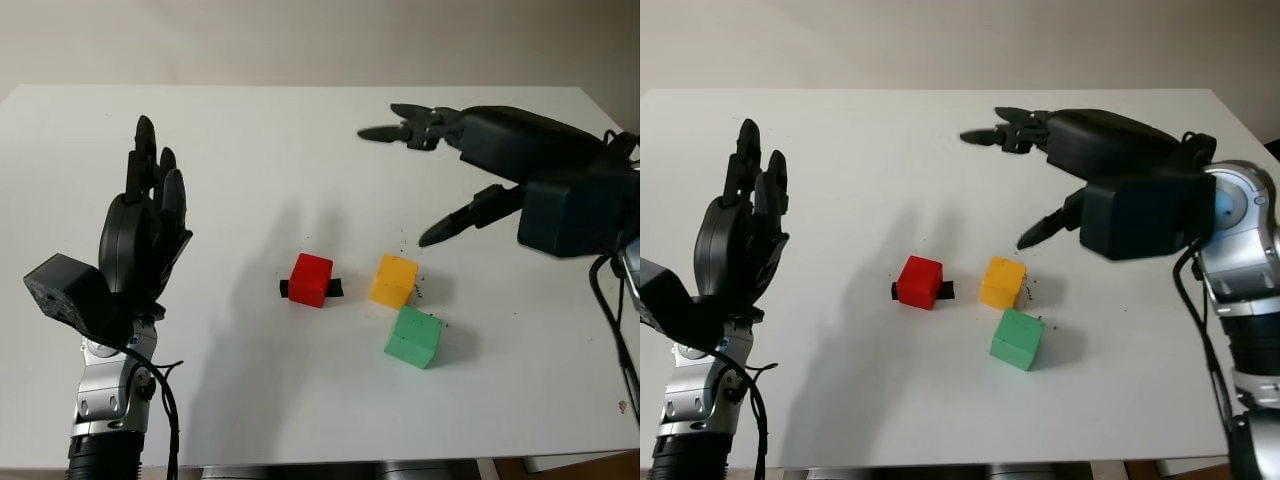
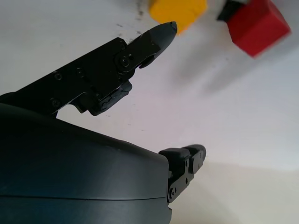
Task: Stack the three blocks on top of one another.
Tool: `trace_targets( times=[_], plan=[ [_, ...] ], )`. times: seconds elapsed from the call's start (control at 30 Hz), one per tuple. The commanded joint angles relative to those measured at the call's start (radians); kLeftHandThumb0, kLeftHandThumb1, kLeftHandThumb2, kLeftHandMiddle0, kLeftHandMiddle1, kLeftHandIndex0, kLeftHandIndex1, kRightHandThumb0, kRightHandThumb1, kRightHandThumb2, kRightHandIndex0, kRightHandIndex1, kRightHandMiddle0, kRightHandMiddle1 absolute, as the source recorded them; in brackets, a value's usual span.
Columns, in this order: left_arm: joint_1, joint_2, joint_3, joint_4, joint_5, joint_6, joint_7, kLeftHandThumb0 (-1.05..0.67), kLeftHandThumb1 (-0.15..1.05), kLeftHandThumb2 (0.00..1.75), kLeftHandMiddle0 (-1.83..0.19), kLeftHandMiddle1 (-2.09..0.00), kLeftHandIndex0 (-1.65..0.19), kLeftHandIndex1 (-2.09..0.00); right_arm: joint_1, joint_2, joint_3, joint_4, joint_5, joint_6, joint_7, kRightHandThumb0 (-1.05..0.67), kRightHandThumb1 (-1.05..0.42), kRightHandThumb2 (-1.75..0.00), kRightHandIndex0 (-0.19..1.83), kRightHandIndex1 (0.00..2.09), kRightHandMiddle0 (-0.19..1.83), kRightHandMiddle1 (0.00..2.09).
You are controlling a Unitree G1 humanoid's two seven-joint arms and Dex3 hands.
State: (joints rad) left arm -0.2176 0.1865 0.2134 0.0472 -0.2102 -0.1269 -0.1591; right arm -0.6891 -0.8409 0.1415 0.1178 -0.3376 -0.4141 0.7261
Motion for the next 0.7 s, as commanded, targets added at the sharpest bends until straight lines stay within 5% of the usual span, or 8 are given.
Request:
trace_targets(
  times=[0.0, 0.2, 0.67],
  plan=[
    [0.0, 0.004, 0.002, -0.005, 0.006, -0.001, 0.003, -0.78, 1.05, 0.57, 0.15, -0.06, 0.17, -0.05, -0.049, -0.047, 0.029, 0.029, -0.052, -0.109, -0.004, -0.45, -0.7, -0.05, 0.1, 0.11, 0.43, 0.14],
    [0.005, 0.003, -0.005, -0.024, 0.012, 0.024, 0.008, -0.78, 1.05, 0.57, 0.15, -0.06, 0.17, -0.05, -0.083, -0.068, 0.078, 0.097, -0.147, -0.31, -0.03, -0.51, -0.69, -0.05, 0.14, 0.1, 0.5, 0.13],
    [0.025, 0.005, -0.015, -0.059, 0.033, 0.052, 0.015, -0.75, 1.05, 0.58, 0.14, -0.06, 0.15, -0.06, 0.028, -0.036, 0.106, 0.125, -0.168, -0.369, -0.083, -0.48, -0.76, -0.07, 0.06, 0.04, 0.46, 0.07]
  ],
)
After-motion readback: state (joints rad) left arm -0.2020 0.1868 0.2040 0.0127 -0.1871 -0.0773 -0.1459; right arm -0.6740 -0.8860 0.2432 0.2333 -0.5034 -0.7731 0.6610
